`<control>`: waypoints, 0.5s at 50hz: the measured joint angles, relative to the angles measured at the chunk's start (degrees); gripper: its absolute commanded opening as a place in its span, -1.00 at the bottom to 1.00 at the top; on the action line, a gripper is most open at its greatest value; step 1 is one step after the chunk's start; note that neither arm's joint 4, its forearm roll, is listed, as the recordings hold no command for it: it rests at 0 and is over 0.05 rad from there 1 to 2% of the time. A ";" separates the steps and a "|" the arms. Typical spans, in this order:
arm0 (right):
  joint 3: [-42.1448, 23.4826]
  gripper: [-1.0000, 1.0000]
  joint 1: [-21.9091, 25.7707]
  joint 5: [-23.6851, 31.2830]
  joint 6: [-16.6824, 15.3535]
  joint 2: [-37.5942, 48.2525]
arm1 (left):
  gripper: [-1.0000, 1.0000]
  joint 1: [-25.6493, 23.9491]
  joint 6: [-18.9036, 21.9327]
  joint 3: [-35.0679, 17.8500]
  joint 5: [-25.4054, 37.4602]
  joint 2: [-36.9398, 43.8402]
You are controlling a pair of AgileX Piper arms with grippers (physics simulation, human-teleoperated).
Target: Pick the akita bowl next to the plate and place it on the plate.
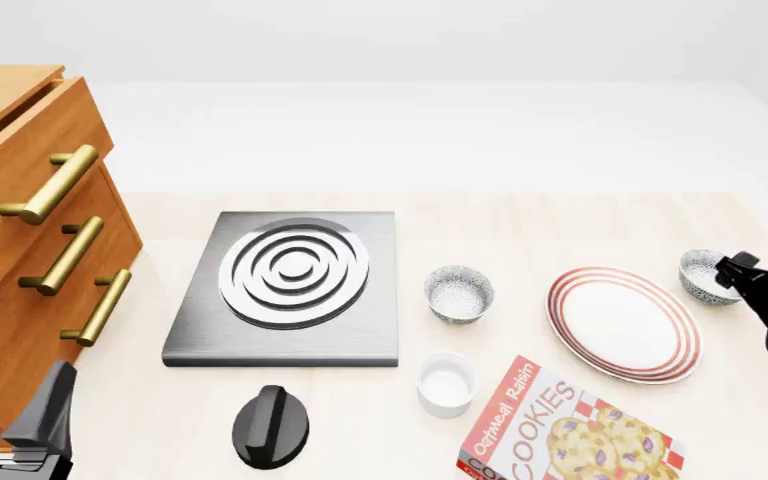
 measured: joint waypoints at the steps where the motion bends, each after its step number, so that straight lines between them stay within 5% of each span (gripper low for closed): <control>1: -0.06 1.00 -0.02 0.05 0.02 0.10 | 1.00 0.00 0.00 0.00 0.00 0.00; 25: -1.38 1.00 -0.26 0.80 0.33 2.29 | 1.00 0.00 0.00 0.00 0.00 0.00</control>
